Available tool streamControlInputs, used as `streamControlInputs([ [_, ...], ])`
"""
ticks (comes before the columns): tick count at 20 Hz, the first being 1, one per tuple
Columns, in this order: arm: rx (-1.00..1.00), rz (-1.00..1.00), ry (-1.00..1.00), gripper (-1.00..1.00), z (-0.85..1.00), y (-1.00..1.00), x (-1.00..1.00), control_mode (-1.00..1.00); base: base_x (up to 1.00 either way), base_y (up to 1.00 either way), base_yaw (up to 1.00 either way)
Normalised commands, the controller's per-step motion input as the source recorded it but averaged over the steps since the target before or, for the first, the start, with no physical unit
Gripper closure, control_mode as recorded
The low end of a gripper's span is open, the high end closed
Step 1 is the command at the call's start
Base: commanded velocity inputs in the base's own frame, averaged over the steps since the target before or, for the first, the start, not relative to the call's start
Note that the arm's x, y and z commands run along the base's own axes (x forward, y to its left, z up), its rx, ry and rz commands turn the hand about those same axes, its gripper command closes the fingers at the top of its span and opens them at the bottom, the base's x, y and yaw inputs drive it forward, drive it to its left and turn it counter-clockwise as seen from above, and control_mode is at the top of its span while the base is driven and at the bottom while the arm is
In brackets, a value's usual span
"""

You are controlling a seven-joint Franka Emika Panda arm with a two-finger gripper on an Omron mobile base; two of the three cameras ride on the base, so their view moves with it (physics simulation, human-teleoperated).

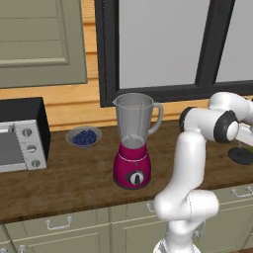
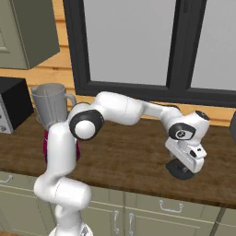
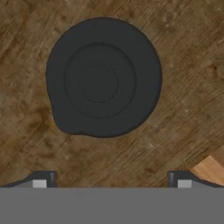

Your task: Close the lid blender by securely placing the lid on top.

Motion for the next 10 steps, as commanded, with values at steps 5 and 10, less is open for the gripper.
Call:
streamControlInputs([
  [5,0.00,0.00,0.00,-1.00,-0.07,-0.01,0.01,-1.00,0.00,0.00,0.00],
  [10,0.00,0.00,0.03,-1.00,-0.12,0.03,0.12,-1.00,0.00,0.00,0.00],
])
